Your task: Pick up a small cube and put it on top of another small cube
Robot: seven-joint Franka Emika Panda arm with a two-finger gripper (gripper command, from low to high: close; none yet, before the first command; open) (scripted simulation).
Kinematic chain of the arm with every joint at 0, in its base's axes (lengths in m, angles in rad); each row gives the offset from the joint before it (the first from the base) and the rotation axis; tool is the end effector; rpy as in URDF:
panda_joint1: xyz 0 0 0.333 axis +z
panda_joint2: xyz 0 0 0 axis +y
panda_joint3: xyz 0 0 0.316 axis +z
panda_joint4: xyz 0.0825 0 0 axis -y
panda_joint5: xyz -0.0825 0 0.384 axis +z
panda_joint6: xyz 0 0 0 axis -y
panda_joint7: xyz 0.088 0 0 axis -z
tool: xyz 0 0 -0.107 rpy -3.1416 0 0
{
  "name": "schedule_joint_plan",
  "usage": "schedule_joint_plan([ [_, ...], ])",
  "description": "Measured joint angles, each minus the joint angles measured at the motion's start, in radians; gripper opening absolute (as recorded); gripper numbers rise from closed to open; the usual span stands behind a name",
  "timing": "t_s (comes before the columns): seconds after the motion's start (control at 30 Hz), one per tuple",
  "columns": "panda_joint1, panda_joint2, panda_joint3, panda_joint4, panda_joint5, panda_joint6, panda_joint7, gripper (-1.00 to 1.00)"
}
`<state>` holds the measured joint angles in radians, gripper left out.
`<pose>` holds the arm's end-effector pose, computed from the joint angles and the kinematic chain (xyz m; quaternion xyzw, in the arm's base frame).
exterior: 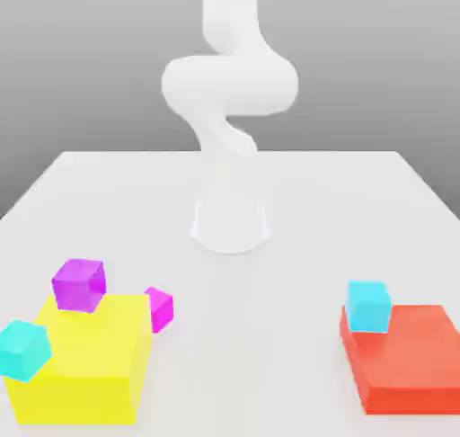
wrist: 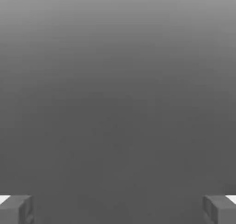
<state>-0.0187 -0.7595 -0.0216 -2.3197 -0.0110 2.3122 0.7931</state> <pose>0.3623 -0.0179 0.6874 -0.8514 0.3747 -0.3404 0.1376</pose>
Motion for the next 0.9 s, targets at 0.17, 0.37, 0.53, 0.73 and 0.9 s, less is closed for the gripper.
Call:
schedule_joint_plan([
  [0.17, -0.088, 0.149, -0.039, -0.146, -0.051, 0.097, 0.034, 0.00],
  [0.37, -0.194, 0.318, -0.103, -0.332, -0.098, 0.216, 0.071, 0.00],
  [0.53, -0.281, 0.482, -0.172, -0.504, -0.122, 0.335, 0.094, 0.00],
  [0.73, -0.269, 0.670, -0.166, -0.689, -0.087, 0.613, 0.166, 0.00],
  [0.9, -0.310, 0.846, -0.090, -0.671, 0.013, 0.766, 0.113, 0.00],
])
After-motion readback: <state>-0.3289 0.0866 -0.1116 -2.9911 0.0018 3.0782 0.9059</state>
